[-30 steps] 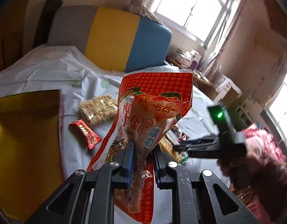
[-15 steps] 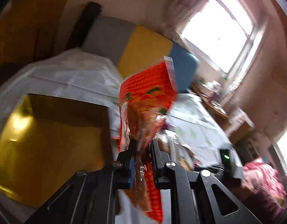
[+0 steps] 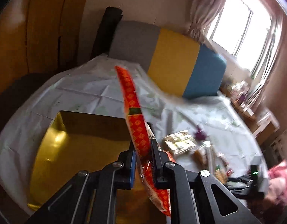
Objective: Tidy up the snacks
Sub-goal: 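Carry the bag into the gold tray with the left tool while the right tool approaches the cracker pack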
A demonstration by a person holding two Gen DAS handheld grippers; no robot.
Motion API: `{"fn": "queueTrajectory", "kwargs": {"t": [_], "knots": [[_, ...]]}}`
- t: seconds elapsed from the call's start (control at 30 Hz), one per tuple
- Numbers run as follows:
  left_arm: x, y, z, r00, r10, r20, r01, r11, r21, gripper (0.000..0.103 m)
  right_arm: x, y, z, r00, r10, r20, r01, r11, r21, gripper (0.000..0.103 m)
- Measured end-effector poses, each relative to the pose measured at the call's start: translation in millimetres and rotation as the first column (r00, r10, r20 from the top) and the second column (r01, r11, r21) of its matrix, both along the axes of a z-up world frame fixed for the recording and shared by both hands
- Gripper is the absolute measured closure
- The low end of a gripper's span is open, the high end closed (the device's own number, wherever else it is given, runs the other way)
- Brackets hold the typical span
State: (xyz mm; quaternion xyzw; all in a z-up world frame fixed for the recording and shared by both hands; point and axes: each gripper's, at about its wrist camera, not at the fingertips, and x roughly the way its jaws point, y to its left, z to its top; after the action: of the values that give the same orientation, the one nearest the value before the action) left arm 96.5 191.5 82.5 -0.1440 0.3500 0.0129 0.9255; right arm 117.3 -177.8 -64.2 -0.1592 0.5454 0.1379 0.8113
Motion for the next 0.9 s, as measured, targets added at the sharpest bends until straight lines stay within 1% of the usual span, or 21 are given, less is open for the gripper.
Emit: {"fn": "queueTrajectory", "kwargs": {"t": [0.03,0.1,0.13,0.2,0.27,0.3,0.37,0.47,0.5,0.57,0.6,0.63,0.7,0.73,0.8,0.83,0.87,0.9], "knots": [[8,2,-6,1.0,0.006,-0.026,-0.006,1.0,0.021,0.088,0,0,0,1.0,0.0,0.0,0.0,1.0,-0.001,0.055],[23,6,-18,0.997,0.014,-0.069,-0.011,0.999,0.035,0.086,0,1,-1,1.0,0.001,0.0,-0.001,1.0,-0.005,0.055],[33,5,-28,0.995,0.027,-0.098,-0.022,0.998,0.056,0.086,0,1,-1,1.0,0.002,0.001,-0.002,1.0,-0.008,0.055],[43,-1,-39,0.994,0.021,-0.111,-0.01,0.995,0.097,0.086,0,2,-1,1.0,0.002,0.001,-0.002,1.0,-0.012,0.055],[58,-6,-56,0.988,0.045,-0.151,-0.024,0.991,0.135,0.085,0,2,-1,1.0,0.002,0.0,-0.002,1.0,-0.014,0.055],[67,-4,-63,0.982,0.064,-0.179,-0.037,0.988,0.148,0.085,0,2,-2,1.0,0.003,0.0,-0.003,1.0,-0.014,0.055],[79,4,-82,0.961,0.127,-0.246,-0.084,0.981,0.177,0.082,-1,2,-2,1.0,0.003,0.0,-0.003,1.0,-0.017,0.055],[85,16,-99,0.932,0.199,-0.304,-0.135,0.966,0.219,0.081,-1,2,-3,1.0,0.002,-0.004,-0.002,1.0,-0.02,0.054],[83,22,-102,0.929,0.207,-0.308,-0.146,0.967,0.207,0.081,-1,2,-3,1.0,0.002,-0.006,-0.002,1.0,-0.02,0.054],[75,29,-105,0.933,0.199,-0.3,-0.158,0.975,0.156,0.081,-1,2,-4,1.0,0.004,-0.009,-0.004,1.0,-0.023,0.054],[72,31,-106,0.934,0.199,-0.295,-0.162,0.976,0.145,0.081,0,2,-5,1.0,0.005,-0.012,-0.005,1.0,-0.025,0.054],[70,31,-107,0.936,0.198,-0.291,-0.163,0.976,0.143,0.081,0,2,-6,1.0,0.004,-0.017,-0.005,1.0,-0.027,0.054],[68,26,-113,0.939,0.185,-0.291,-0.142,0.976,0.163,0.08,2,3,-7,1.0,0.003,-0.022,-0.003,1.0,-0.024,0.054],[69,23,-117,0.935,0.182,-0.304,-0.13,0.975,0.183,0.079,3,2,-7,1.0,0.001,-0.025,-0.002,1.0,-0.02,0.054],[74,22,-123,0.924,0.194,-0.33,-0.136,0.972,0.191,0.079,5,1,-8,1.0,-0.004,-0.029,0.003,1.0,-0.013,0.054],[74,27,-125,0.913,0.219,-0.344,-0.166,0.97,0.177,0.077,5,0,-9,1.0,-0.004,-0.03,0.004,1.0,-0.01,0.054],[72,31,-125,0.905,0.249,-0.346,-0.197,0.964,0.178,0.07,6,-2,-9,1.0,-0.006,-0.031,0.006,1.0,-0.007,0.053],[70,34,-122,0.903,0.272,-0.334,-0.218,0.957,0.189,0.066,7,-3,-10,0.999,-0.008,-0.032,0.008,1.0,-0.002,0.053]]}}
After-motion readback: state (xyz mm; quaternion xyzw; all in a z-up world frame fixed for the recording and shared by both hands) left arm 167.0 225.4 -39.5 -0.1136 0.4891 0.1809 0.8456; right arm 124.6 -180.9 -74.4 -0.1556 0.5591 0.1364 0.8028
